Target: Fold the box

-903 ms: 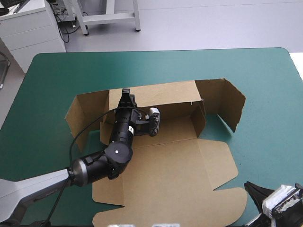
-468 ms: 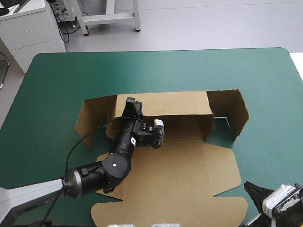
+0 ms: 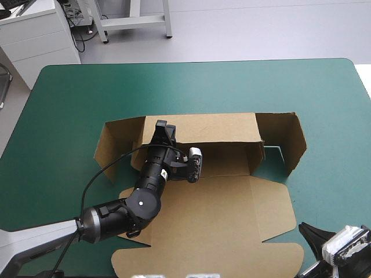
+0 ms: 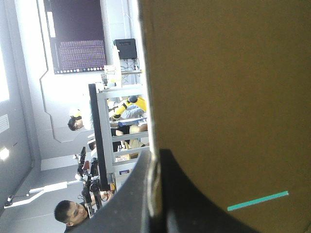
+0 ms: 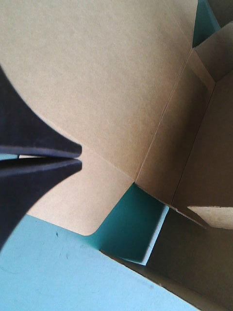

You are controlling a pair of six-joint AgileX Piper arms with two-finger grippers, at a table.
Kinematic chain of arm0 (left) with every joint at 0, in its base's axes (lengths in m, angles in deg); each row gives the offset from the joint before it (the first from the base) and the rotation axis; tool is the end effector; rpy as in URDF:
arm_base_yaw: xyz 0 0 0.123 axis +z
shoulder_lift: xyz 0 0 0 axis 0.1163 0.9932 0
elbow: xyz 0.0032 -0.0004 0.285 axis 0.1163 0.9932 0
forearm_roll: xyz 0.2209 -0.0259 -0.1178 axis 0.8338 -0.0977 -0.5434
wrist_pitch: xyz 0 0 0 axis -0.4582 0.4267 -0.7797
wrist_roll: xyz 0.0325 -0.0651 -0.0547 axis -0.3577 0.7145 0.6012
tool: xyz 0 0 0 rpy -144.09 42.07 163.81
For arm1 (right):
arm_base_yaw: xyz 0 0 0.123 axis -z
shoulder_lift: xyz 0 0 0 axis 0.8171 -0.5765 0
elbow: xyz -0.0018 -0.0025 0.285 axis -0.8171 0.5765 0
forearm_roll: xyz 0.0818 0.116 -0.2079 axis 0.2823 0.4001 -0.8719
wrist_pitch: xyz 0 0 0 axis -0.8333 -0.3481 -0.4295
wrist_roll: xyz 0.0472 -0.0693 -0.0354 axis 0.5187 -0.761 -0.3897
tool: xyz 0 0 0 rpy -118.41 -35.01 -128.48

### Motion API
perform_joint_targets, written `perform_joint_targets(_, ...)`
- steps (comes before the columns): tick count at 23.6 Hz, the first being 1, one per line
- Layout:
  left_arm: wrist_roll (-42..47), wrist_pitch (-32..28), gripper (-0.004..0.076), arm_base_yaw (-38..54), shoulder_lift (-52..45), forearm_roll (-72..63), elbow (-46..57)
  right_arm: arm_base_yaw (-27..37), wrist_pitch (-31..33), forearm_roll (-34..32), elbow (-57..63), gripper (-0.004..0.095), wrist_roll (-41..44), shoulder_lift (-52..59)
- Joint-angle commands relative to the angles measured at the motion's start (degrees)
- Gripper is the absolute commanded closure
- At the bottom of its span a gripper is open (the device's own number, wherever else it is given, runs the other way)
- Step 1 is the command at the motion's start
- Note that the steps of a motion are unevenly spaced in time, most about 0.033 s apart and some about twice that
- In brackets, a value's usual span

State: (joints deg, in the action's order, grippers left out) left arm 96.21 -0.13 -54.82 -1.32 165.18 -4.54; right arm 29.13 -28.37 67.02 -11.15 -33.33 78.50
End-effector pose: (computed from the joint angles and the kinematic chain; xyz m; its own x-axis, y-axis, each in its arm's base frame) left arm 0.1953 -0.2238 0.2917 0.2379 0.9706 -0.0369 0.2415 -0.0223 0.9701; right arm 0.0086 0.0120 0.2833 -0.2840 -0.2534 -0.9247 -0.5297 0.8454 -0.0690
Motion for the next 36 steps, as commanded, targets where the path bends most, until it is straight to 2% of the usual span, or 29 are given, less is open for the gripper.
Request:
perform_joint_targets(1, 0.6, 2.2, 0.0756, -0.4, -1.0, 5.7, -1.4, 0.3, -3.9, -0.6, -1.3, 0.0929, 1.5, -0.8)
perform_joint_targets(6, 0.6, 3.7, 0.0756, -0.4, 1.8, 5.7, -1.4, 0.3, -3.9, -1.1, -1.3, 0.0896, 3.6, -0.9)
perform_joint_targets(9, 0.6, 7.0, 0.0756, -0.4, 3.1, 5.8, -1.4, 0.3, -3.6, -2.5, -1.4, 0.0769, 8.5, -1.4)
perform_joint_targets(12, 0.6, 9.9, 0.0756, -0.4, 3.5, 5.8, -1.4, 0.3, -1.7, -7.1, -2.6, 0.0534, 16.8, -4.3)
perform_joint_targets(15, 0.5, 10.9, 0.0756, -0.4, 3.5, 5.8, -1.4, 0.3, -1.5, -14.9, -6.3, 0.025, 28.0, -10.8)
perform_joint_targets(17, 0.5, 11.0, 0.0756, -0.4, 3.5, 5.8, -1.6, 0.3, -1.1, -19.2, -11.4, 0.0224, 33.4, -17.5)
perform_joint_targets(19, 1.2, 11.0, 0.0756, -0.4, 3.5, 5.6, -2.4, 0.3, -0.1, -23.3, -17.4, 0.0224, 34.0, -24.8)
perform_joint_targets(23, 1.3, 10.7, 0.0756, -0.4, 3.5, 2.3, -7.2, 0.3, 3.6, -28.7, -31.8, 0.0228, 31.6, -42.4)
perform_joint_targets(26, 0.7, 9.9, 0.0756, -0.4, 3.5, 2.4, -9.6, 0.4, 3.7, -28.7, -43.2, 0.0228, 28.2, -54.2)
perform_joint_targets(28, 0.7, 8.9, 0.0756, -0.4, 3.5, 1.7, -9.7, 2.4, 5.2, -27.0, -50.9, 0.0228, 24.8, -61.4)
perform_joint_targets(29, 0.6, 8.3, 0.0756, -0.4, 3.5, 1.1, -9.7, 4.3, 6.6, -23.9, -54.5, 0.023, 21.5, -65.2)
perform_joint_targets(32, 0.2, 8.3, 0.0756, -0.4, 3.5, 0.7, -9.7, 14.8, 12.2, -8.3, -68.7, 0.023, 9.7, -76.4)
perform_joint_targets(36, 0.2, 7.4, 0.0756, -0.4, 3.5, 0.7, -9.7, 23.2, 17.8, 3.5, -79.2, 0.023, 4.6, -84.8)
